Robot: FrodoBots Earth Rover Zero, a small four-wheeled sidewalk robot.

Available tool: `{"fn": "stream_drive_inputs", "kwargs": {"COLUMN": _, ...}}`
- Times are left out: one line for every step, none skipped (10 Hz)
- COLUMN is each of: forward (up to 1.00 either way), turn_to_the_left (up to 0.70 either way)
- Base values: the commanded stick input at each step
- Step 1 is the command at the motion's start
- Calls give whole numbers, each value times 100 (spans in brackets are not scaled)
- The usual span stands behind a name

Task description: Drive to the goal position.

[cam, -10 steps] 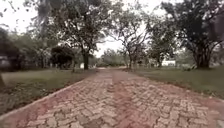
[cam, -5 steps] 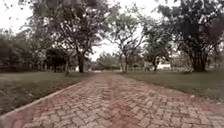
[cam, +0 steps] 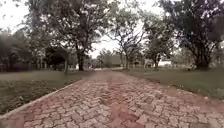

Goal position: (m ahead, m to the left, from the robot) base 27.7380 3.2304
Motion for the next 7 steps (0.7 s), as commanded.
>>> {"fn": "stream_drive_inputs", "kwargs": {"forward": 70, "turn_to_the_left": 0}}
{"fn": "stream_drive_inputs", "kwargs": {"forward": 70, "turn_to_the_left": -17}}
{"fn": "stream_drive_inputs", "kwargs": {"forward": 70, "turn_to_the_left": -35}}
{"fn": "stream_drive_inputs", "kwargs": {"forward": 70, "turn_to_the_left": -17}}
{"fn": "stream_drive_inputs", "kwargs": {"forward": 70, "turn_to_the_left": 0}}
{"fn": "stream_drive_inputs", "kwargs": {"forward": 70, "turn_to_the_left": 0}}
{"fn": "stream_drive_inputs", "kwargs": {"forward": 70, "turn_to_the_left": 0}}
